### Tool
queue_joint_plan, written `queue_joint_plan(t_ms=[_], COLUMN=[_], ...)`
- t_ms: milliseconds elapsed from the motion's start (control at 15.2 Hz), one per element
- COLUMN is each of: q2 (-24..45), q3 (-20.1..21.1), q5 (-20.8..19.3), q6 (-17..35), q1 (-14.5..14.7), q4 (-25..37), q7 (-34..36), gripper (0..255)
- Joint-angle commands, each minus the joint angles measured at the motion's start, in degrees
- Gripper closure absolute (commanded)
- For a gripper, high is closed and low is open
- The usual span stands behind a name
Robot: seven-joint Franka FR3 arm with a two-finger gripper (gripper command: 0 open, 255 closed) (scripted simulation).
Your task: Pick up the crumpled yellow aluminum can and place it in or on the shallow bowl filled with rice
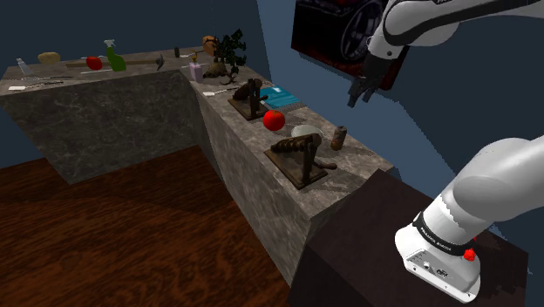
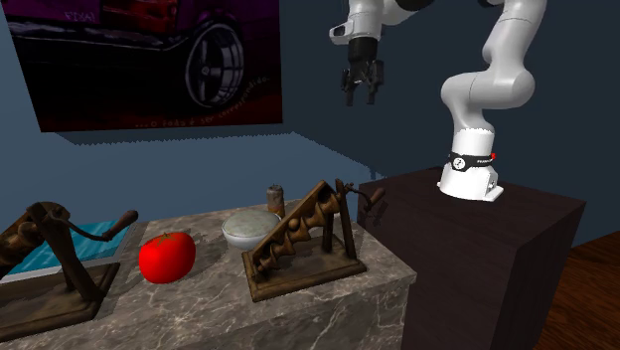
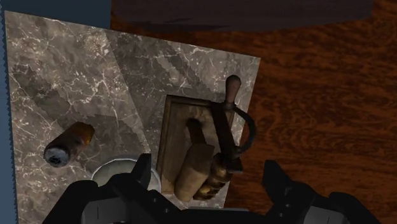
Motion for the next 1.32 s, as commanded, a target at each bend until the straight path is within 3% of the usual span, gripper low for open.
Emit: queue_joint_plan(t_ms=[0, 528, 924, 1254], q2=[3.7, 19.9, 33.6, 45.2], q3=[-1.7, -8.4, -11.2, -10.2], q5=[0.2, 5.4, 15.0, 23.9], q6=[3.4, 15.2, 20.8, 22.9], q1=[-0.3, -0.5, -1.6, -5.4], q4=[0.4, 4.6, 11.0, 18.4], q7=[-1.7, -10.7, -20.5, -28.4], gripper=[0, 0, 0, 0])
